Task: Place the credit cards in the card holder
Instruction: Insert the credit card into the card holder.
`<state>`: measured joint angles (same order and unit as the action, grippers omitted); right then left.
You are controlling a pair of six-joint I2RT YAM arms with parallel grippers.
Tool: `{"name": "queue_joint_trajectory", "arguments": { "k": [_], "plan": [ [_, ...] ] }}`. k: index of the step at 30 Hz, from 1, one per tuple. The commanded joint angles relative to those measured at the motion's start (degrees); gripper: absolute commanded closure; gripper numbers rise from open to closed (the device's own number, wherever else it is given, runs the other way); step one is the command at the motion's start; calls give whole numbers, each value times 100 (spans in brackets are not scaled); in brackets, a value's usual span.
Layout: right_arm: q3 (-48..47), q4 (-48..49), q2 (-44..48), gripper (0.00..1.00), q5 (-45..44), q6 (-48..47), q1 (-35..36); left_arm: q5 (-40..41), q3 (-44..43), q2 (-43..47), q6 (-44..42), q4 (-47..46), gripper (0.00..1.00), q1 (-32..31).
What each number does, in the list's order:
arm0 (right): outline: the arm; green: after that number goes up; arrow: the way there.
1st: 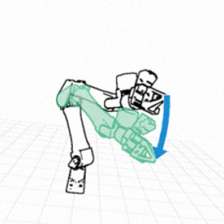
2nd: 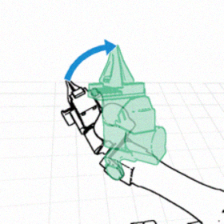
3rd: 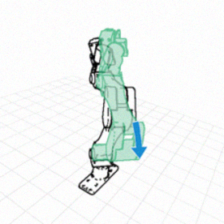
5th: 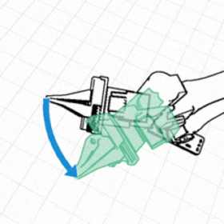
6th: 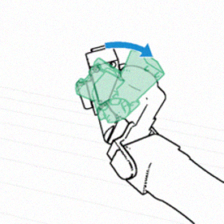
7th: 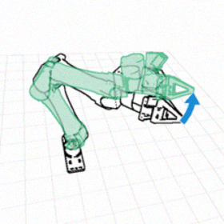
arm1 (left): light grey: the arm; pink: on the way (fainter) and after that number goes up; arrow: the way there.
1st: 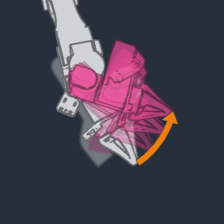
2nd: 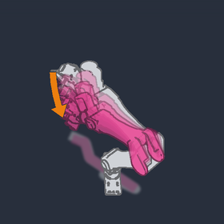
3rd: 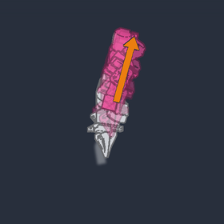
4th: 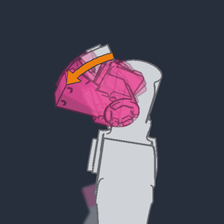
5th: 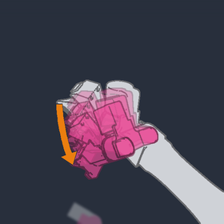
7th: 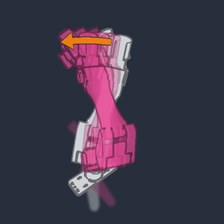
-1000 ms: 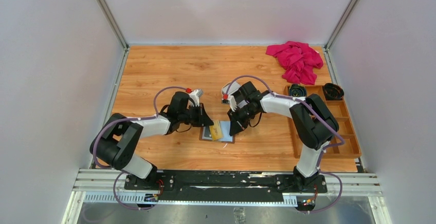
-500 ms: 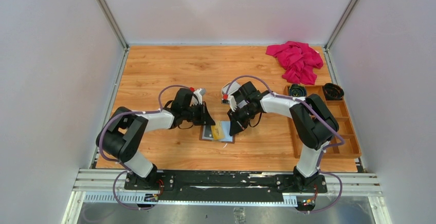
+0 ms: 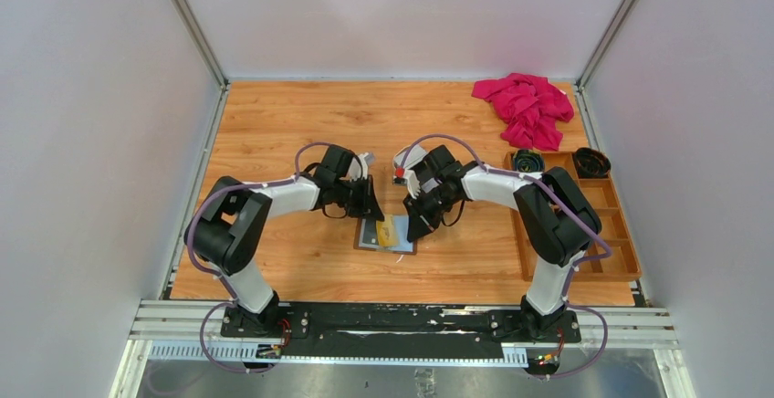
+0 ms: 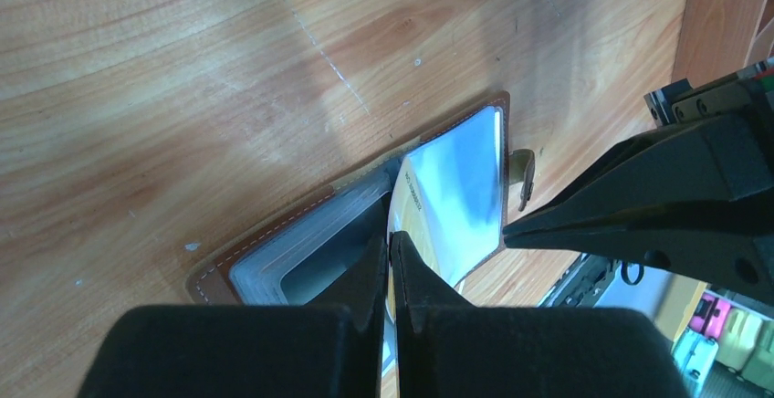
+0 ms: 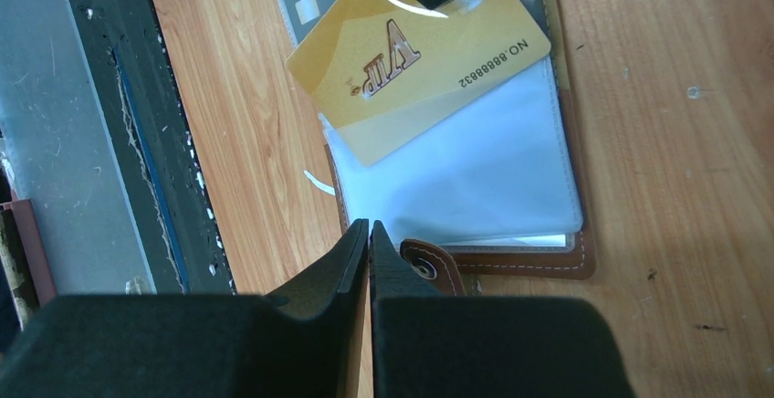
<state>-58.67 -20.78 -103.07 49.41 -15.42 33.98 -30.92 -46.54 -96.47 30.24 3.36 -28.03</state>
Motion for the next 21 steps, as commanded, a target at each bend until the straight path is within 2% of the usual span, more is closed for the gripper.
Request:
{"name": "queue_joint_trajectory", "arguments": {
  "k": [1,8,21],
  "plan": [
    [-157,-153,-108,94,-63,4,107,194,-118,-295,-248,557,100,-109],
    [-154,-155,-115,94,-166,13,124,366,-80,-146,-224,844,100,-115],
    [-173,-168,-141,94,-402,13,210,165,-287,-243,-434,1251,100,-115]
  ]
}}
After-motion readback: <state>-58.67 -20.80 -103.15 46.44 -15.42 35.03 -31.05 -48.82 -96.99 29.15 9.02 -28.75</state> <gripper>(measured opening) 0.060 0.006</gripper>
